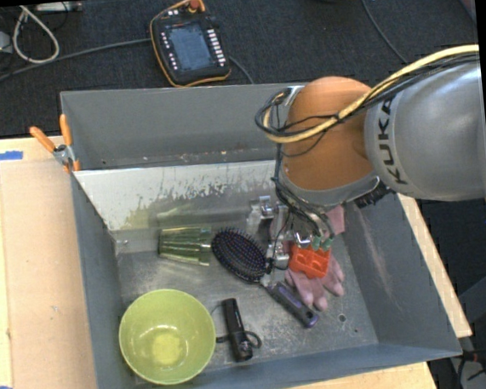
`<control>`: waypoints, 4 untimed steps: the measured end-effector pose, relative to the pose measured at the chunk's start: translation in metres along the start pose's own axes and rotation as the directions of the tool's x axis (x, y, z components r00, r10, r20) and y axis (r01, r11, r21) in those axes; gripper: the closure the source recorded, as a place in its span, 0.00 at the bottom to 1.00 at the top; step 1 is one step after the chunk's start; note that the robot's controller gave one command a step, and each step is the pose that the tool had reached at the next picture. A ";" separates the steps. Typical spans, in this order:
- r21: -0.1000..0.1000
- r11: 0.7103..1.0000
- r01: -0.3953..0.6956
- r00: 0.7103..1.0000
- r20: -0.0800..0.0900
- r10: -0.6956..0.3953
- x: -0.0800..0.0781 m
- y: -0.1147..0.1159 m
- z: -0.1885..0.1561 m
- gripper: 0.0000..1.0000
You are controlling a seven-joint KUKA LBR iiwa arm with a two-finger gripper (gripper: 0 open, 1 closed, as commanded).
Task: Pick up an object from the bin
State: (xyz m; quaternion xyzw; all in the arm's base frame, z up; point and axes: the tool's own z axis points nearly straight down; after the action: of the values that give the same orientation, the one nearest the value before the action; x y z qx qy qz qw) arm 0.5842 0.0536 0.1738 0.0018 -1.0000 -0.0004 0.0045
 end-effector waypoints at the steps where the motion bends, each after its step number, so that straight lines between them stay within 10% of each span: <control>1: 0.000 1.000 -0.002 1.000 0.008 0.002 -0.002 0.000 -0.005 0.00; 2: -0.003 0.973 -0.231 0.973 0.005 0.231 -0.023 -0.035 0.094 0.00; 3: -0.005 0.975 -0.224 0.974 0.013 0.224 -0.009 -0.019 0.048 0.00; 4: -0.001 0.895 -0.446 0.895 0.000 0.446 0.018 -0.036 0.075 0.00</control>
Offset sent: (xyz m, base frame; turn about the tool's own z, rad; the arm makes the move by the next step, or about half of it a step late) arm 0.0230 -0.0389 -0.1038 0.2544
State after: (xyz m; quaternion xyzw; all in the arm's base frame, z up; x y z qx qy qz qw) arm 0.5661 0.0175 0.0988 -0.2276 -0.9737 0.0004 0.0043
